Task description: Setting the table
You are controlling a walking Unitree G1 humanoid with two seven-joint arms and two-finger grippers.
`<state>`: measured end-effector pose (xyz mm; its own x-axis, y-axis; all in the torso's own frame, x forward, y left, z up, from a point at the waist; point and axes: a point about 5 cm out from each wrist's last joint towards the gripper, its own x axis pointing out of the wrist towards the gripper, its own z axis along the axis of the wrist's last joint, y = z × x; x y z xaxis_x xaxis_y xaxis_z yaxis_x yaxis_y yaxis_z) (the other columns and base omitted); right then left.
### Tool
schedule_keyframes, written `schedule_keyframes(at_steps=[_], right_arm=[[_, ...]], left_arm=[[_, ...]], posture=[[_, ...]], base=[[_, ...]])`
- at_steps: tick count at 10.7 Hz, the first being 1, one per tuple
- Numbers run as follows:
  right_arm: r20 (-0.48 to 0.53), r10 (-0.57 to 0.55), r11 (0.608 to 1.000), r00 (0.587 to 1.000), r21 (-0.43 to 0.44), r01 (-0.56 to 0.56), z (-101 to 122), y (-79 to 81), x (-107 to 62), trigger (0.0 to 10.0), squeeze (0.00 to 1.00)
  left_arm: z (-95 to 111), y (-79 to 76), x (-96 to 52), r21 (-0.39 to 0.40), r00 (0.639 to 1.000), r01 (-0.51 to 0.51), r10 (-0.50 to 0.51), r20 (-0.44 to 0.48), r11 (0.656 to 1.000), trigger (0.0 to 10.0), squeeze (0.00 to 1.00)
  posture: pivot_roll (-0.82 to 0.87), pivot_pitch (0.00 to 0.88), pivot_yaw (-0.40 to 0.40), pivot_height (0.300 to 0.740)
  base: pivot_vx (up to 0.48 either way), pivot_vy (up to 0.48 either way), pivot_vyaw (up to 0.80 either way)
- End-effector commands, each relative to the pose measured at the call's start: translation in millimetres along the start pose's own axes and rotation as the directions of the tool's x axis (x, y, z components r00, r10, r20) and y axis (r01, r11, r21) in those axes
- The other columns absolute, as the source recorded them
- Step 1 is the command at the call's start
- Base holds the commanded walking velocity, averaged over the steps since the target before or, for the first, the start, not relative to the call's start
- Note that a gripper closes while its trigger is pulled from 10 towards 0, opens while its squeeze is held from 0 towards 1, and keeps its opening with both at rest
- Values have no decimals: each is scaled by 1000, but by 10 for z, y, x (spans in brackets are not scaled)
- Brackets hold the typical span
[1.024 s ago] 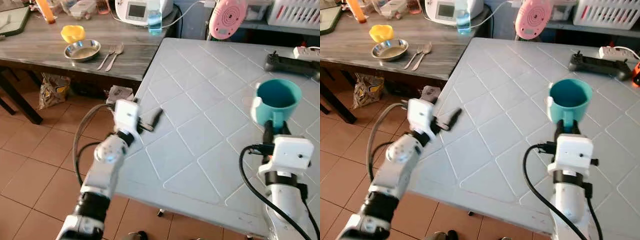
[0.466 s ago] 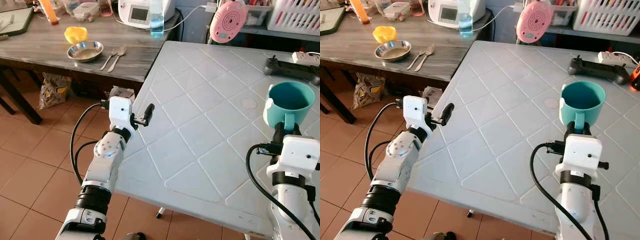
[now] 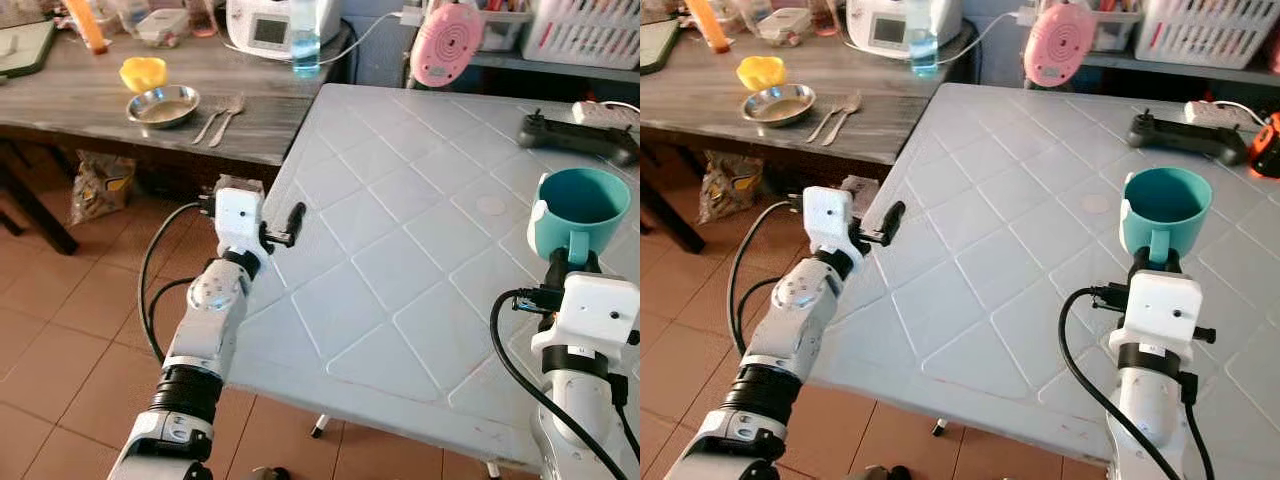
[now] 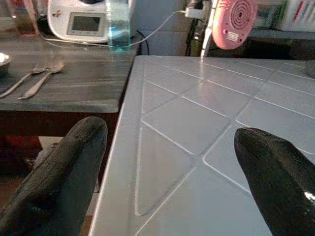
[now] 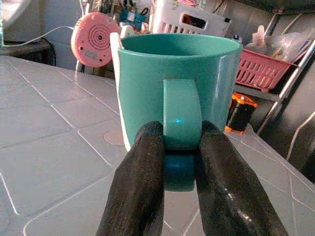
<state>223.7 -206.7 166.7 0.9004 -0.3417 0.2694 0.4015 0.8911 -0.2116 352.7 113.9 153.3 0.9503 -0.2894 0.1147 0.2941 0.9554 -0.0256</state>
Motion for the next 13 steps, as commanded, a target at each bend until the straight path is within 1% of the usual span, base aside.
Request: schedule_keyframes(at_steps=[1,4,6,13], right_arm=[[26,-10,1000,1000,1,10,70,-28,-10,10000,0],[30,-6,1000,1000,-2,6,80,-14,16,10000,0],[28,-6,1000,1000,0,6,78,-1,4,10000,0],[35,-25,999,999,-20,26,94,-21,27,10000,0]], left_arm=[[-32,39,-27,-1,1000,-13,13,-15,1000,10000,0],[-36,20,-25,-5,1000,0,-1,-21,1000,10000,0],[-34,6,-21,-3,1000,11,-11,-21,1000,10000,0],[-67,-104,-16,-5,997,73,-73,-35,997,10000,0]], posture=[[33,96,31,740],[38,102,31,740],[35,102,33,740],[30,107,34,740]], base=[[0,289,0],[0,480,0],[0,480,0],[0,480,0]])
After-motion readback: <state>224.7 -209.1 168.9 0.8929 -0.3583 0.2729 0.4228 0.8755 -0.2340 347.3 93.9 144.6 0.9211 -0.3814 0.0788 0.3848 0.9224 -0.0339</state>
